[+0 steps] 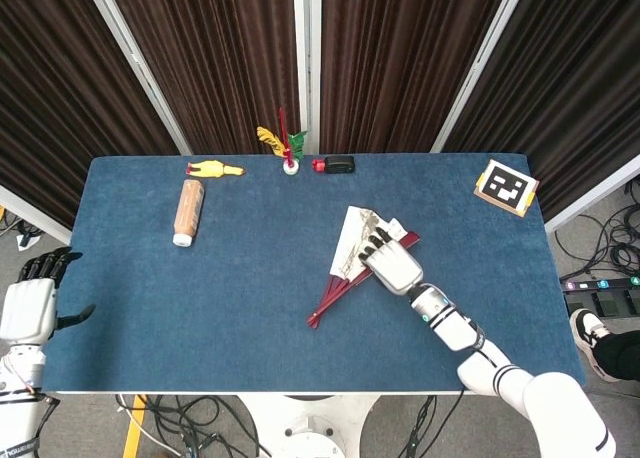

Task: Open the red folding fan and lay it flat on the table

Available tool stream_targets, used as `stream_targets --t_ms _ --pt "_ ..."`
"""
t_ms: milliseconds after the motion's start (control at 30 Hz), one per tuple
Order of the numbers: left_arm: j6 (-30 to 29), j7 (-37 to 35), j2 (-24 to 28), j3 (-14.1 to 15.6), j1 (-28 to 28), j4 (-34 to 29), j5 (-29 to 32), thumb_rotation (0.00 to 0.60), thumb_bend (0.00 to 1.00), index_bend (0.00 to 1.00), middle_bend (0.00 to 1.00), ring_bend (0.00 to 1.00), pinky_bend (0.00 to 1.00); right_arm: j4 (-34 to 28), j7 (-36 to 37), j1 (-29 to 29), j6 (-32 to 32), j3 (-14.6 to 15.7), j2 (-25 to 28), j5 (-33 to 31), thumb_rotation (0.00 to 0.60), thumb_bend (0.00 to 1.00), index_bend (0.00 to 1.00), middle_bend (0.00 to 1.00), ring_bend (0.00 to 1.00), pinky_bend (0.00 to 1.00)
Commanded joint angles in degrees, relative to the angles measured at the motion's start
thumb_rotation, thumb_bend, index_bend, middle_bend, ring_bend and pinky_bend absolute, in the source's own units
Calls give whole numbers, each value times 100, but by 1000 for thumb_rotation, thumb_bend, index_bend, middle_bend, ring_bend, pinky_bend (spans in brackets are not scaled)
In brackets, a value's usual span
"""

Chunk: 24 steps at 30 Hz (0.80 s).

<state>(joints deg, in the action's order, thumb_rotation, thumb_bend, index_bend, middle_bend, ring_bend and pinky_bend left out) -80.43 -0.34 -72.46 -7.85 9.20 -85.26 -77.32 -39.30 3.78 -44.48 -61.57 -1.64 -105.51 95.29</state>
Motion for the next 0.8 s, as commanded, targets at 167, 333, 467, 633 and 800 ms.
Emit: stream_targets --t_ms 167,333,467,633,800 --pt "370 -1216 -27 -218 442 81 -310 600 176 281 263 180 176 -2055 6 -676 222 0 1924 344 600 910 747 586 317 205" --pt "773 -2422 -222 -412 836 311 -376 600 176 243 263 180 178 -3314 380 -935 449 -155 3022 286 600 922 772 606 327 220" --pt "1178 -3566 -520 -598 1176 600 -269 600 176 216 259 180 186 -3907 853 -1034 402 -305 3618 246 600 924 783 614 328 220" --pt "1654 -4960 -843 -760 1549 926 -207 600 176 181 235 180 216 -4244 1449 -1075 206 -416 3937 282 600 927 788 619 328 220" --pt "1897 -5567 -1247 -878 1950 1275 -251 600 176 173 217 179 216 -4429 1896 -1186 168 -480 4031 345 600 928 790 623 328 218"
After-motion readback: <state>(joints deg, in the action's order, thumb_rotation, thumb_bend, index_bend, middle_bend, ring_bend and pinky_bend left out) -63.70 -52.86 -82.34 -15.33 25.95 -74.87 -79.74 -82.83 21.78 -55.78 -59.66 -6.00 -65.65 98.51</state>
